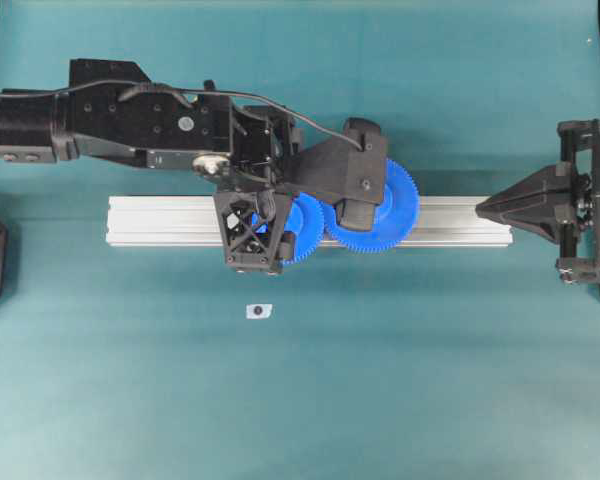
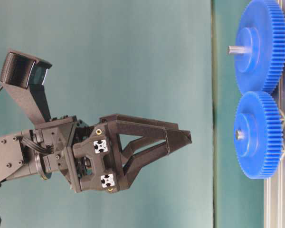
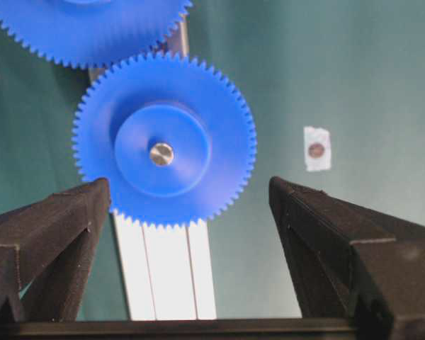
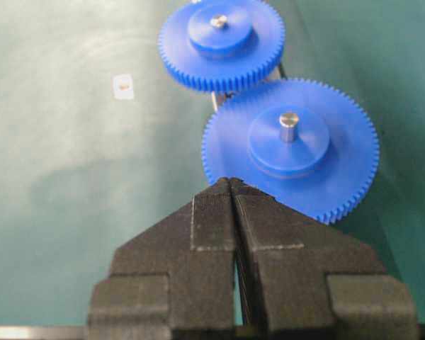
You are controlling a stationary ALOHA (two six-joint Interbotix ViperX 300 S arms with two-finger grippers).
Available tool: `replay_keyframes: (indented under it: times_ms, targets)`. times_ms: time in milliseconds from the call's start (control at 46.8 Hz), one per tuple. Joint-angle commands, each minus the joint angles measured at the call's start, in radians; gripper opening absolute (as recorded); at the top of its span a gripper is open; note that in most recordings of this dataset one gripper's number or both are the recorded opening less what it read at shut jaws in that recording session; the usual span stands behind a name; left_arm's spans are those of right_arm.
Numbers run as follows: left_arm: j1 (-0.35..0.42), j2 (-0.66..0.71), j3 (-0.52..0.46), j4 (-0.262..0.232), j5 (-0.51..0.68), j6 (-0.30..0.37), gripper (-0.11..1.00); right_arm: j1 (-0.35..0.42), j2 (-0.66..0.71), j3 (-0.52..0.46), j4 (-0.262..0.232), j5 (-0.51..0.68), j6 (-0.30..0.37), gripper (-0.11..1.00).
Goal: Find the location of the shaft and insert the small gear.
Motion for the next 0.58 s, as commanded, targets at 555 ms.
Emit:
replay_keyframes:
  times_ms: [555]
  targets:
    - [-0.003, -0.041, -0.026, 0.0, -0.002, -0.015, 0.88, -0.003, -0.02, -0.011, 0.0, -0.005, 0.009, 0.0]
